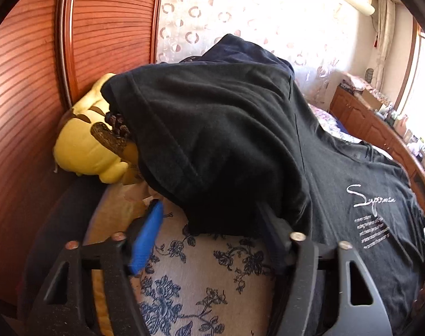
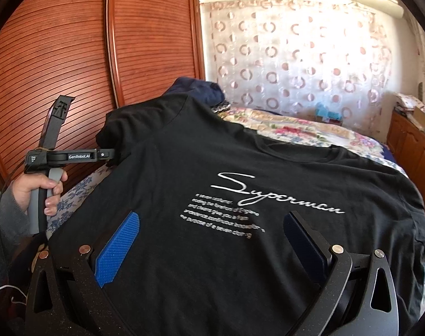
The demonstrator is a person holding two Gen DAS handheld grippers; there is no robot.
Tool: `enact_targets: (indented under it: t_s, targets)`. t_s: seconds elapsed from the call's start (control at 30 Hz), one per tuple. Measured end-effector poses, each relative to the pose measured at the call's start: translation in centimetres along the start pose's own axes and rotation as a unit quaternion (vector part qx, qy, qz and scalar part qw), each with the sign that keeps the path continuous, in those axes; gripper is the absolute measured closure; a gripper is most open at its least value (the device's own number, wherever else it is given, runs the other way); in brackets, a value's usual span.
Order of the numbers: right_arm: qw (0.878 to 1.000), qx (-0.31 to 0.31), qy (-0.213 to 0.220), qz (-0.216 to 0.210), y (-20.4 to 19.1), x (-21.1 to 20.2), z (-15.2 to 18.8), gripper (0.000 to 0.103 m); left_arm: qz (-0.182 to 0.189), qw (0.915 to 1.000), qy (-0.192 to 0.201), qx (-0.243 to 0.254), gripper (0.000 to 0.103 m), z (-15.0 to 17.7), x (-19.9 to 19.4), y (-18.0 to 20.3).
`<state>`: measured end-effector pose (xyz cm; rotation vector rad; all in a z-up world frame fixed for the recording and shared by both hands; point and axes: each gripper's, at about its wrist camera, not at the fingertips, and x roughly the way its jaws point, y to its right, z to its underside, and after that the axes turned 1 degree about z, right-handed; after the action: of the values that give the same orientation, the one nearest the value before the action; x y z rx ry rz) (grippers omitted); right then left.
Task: Fold small clothes
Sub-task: 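Lower the left gripper onto the shirt side by the yellow plush and grasp, then fold the grasped shirt side over toward the printed text and open the left gripper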
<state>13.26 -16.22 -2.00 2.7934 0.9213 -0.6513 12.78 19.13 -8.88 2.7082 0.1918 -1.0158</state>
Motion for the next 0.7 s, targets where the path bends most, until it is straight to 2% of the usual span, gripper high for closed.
enact_targets:
  t_s: [0.1, 0.17, 0.23, 0.3, 0.4, 0.57, 0.7]
  targets:
    - [1.0, -0.004, -0.006, -0.006, -0.3, 0.5, -0.4, 0.001, 0.002, 1.0, -0.001, 0.003, 0.06, 0.1, 0.1, 0.0]
    - [1.0, -0.007, -0.006, -0.01, -0.7, 0.6, -0.4, 0.001, -0.009, 0.9999, -0.005, 0.013, 0.069, 0.2, 0.2, 0.2]
    - [1.0, -0.01, -0.008, -0.013, -0.9, 0.7, -0.2, 0.001, -0.01, 0.9997, -0.004, 0.023, 0.072, 0.3, 0.1, 0.3]
    - [1.0, -0.015, -0.012, -0.011, -1.1, 0.9, 0.0, 0.0, -0.011, 0.9995, -0.001, 0.031, 0.084, 0.2, 0.0, 0.4]
    - [1.0, -0.015, -0.016, -0.01, -1.1, 0.8, 0.2, 0.001, -0.011, 0.9992, 0.003, 0.039, 0.096, 0.1, -0.2, 0.4]
    - [1.0, -0.011, -0.014, -0.008, -1.0, 0.8, 0.2, 0.001, -0.01, 0.9987, 0.015, 0.048, 0.101, 0.0, -1.0, 0.4]
    - [1.0, -0.008, -0.012, -0.008, -1.1, 0.8, 0.2, 0.001, -0.01, 0.9987, 0.039, 0.031, 0.102, -0.6, -2.6, -0.4]
